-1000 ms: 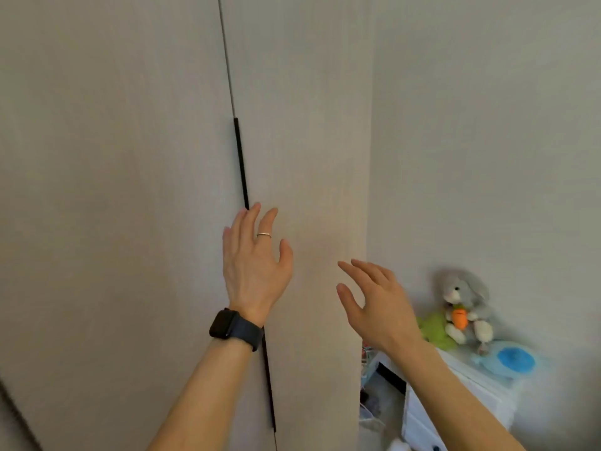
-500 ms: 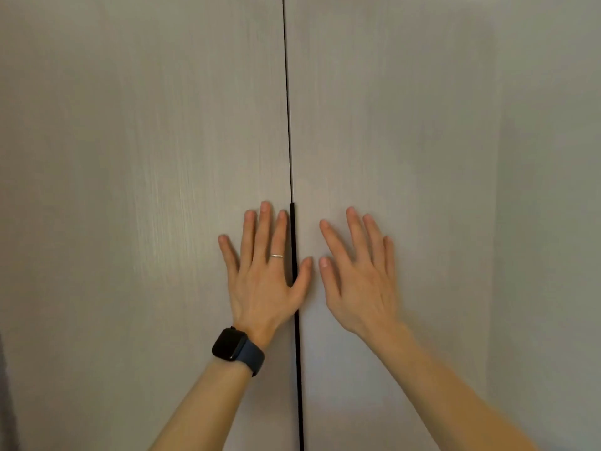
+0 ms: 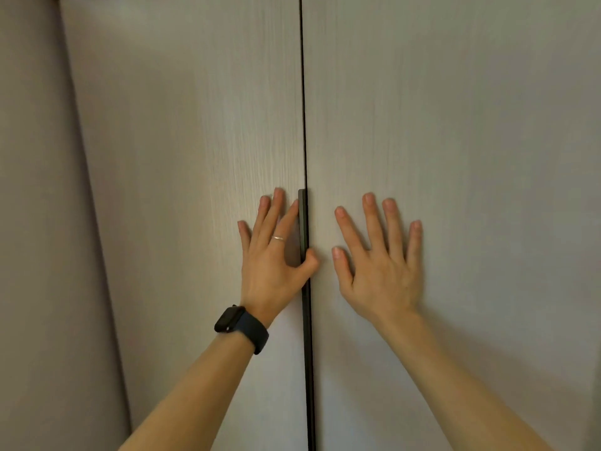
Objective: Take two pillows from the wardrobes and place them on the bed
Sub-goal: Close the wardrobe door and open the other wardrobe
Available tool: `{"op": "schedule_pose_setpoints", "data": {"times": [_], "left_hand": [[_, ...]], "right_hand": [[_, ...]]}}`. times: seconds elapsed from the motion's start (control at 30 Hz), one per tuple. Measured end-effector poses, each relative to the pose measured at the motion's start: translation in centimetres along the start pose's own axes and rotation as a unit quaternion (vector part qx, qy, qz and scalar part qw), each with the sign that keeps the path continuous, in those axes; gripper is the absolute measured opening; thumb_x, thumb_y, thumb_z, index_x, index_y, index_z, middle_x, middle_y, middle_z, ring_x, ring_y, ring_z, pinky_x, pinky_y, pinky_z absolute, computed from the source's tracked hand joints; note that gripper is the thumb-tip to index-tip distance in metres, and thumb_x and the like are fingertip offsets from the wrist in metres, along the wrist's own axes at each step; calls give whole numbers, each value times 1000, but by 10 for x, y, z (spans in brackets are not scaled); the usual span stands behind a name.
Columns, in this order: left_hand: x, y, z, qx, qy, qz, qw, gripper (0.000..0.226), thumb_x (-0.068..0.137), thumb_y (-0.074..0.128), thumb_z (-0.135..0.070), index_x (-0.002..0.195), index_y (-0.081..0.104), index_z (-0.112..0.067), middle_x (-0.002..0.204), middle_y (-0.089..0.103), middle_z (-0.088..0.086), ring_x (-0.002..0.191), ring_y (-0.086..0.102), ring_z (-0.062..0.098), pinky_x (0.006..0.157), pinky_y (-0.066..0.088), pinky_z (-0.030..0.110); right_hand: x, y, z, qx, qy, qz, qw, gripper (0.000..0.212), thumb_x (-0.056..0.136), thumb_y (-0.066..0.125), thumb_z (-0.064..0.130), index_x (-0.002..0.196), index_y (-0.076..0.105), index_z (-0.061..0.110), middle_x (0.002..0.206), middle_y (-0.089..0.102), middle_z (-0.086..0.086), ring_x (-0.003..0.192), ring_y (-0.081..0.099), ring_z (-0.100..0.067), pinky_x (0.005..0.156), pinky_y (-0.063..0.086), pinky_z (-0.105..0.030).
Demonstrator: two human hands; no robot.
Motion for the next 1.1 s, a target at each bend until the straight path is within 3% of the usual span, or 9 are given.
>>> {"op": "schedule_pose_setpoints", "data": {"times": [0.17,0.33,0.5,0.67,0.73,0.8,0.9,0.97,1.1], "left_hand": [[-1,-5,-14,-48,-83,2,995,43,80,72,-22,114,48,-33,165,9,-13,151,-5,1,123,0,51],[-3,-19,-26,-48,-98,13,994,38,80,74,-16,105,49,-31,164,9,-17,152,-2,5,120,22,54],[-13,-59,-44,-36,-89,4,995,36,78,79,-18,100,54,-30,161,19,-21,148,20,7,100,23,1],[-41,-124,-56,-102,-103,27,989,34,79,78,-17,96,54,-33,157,27,-27,144,29,2,110,29,27],[-56,-151,-56,-156,-129,31,979,31,81,77,-13,97,56,-29,154,32,-27,142,33,0,113,33,38],[-69,-177,-57,-212,-154,35,964,28,80,76,-10,98,59,-23,152,39,-24,141,37,3,113,37,45],[-83,-217,-58,-212,-159,30,964,34,79,78,-3,107,59,-9,149,48,-10,137,44,3,104,44,21],[-92,-242,-57,-191,-173,20,966,37,81,77,-8,113,58,-7,143,55,-4,133,50,7,106,44,23],[-115,-286,-55,-144,-235,-19,961,42,82,76,-18,121,58,-20,126,65,-5,118,64,19,102,50,48]], "right_hand": [[-1,-2,0,18,0,1,1000,61,104,33,52,160,15,36,170,13,-4,157,9,-28,124,9,-58],[-1,-2,1,25,-4,6,1000,62,104,30,53,161,12,36,171,9,-4,157,7,-28,124,7,-58],[2,-9,-1,43,-13,41,998,62,105,24,54,161,9,34,171,4,-5,157,1,-30,124,5,-58],[-15,-34,13,138,42,127,981,66,100,37,51,160,22,29,171,8,-9,157,-1,-32,123,4,-62],[-40,-53,36,284,65,148,945,66,98,41,57,156,33,28,168,22,-7,156,10,-30,122,15,-61],[-66,-76,70,473,100,214,849,63,96,35,69,154,31,43,163,31,11,152,24,-14,120,31,-48],[-101,-121,133,636,74,267,720,53,97,39,70,147,25,62,154,35,35,143,31,9,115,33,-19],[-119,-145,169,704,44,278,652,52,100,49,57,149,30,57,151,40,35,142,36,8,114,34,-16],[-137,-169,226,745,34,276,606,59,101,55,49,154,30,46,155,40,29,144,36,4,116,35,-23]]}}
Point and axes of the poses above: each hand's wrist, its own x-axis towards the middle knuckle, its own y-axis out of the palm, z = x × y, the point moved 3 cm from there along x, towards the middle knuckle
